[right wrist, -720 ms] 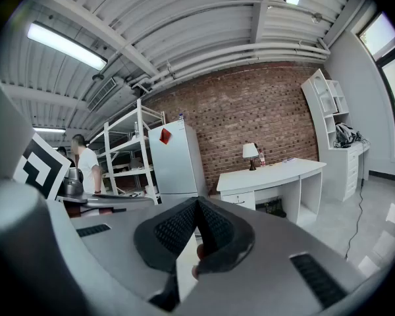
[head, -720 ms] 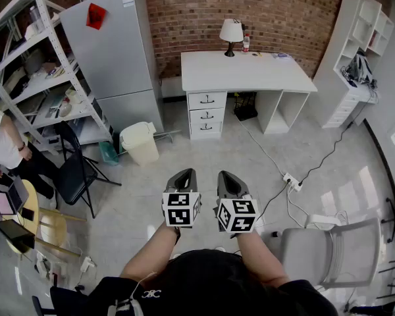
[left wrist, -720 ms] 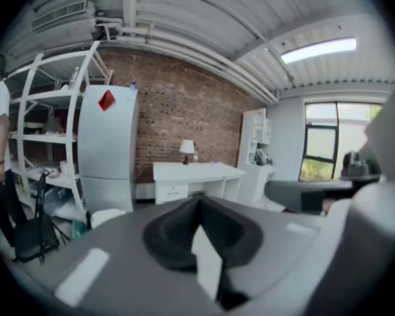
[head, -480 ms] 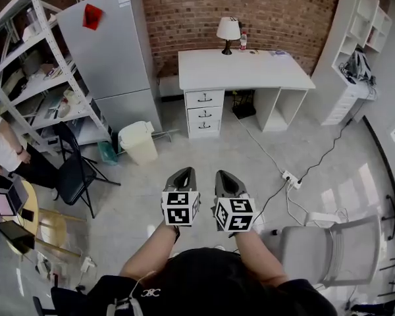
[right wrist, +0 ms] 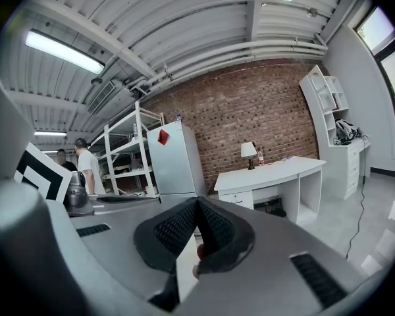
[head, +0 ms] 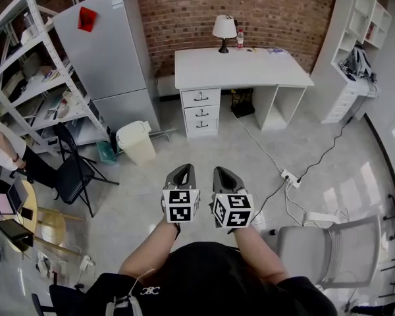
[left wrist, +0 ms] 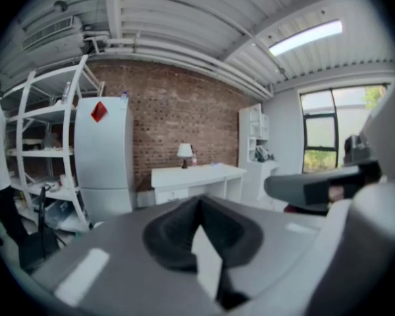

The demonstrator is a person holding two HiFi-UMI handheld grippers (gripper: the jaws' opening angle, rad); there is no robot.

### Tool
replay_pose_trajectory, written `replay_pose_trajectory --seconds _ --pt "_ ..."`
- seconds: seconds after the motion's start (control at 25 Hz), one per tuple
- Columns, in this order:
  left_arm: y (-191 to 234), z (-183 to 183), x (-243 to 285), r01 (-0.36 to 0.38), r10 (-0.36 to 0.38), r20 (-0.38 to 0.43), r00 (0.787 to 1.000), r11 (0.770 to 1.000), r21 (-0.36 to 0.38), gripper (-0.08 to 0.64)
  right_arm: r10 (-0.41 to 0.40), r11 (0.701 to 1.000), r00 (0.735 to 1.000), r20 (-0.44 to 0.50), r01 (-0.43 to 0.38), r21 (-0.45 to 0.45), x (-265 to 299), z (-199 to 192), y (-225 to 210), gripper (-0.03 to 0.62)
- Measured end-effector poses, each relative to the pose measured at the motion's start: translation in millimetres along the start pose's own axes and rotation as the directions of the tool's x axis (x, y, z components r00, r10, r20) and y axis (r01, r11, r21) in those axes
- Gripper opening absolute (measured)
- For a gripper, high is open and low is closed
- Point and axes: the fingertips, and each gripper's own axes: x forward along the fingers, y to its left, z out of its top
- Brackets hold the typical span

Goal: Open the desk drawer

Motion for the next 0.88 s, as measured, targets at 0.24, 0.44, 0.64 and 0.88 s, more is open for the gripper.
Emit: replay_pose_trajectory --seconds 0.24,0.44,0.64,0.88 --pt "-29 4 10 -0.011 0.011 -0.007 1.000 1.000 0.006 -0.002 0.007 0.999 1.000 0.001 -0.007 -0.042 -2 2 -29 -0.005" --pt "-47 -11 21 -0.014 0.013 -0.050 0.999 1.000 -0.021 -0.002 0.013 1.000 0.999 -0.034 -0.012 0.016 -2 -7 -53 -0.005" --pt "-51 -17 35 0.017 -0.023 -0.064 0.998 0.996 -0.086 -0.002 0.043 0.999 0.998 -0.050 -0.042 0.012 7 -14 -60 -0.005" --pt "-38 -18 66 0.011 -0.018 -0.063 0.998 0.995 -0.098 -0.002 0.055 0.998 0.996 -0.075 -0.057 -0.016 36 -18 -68 -0.005"
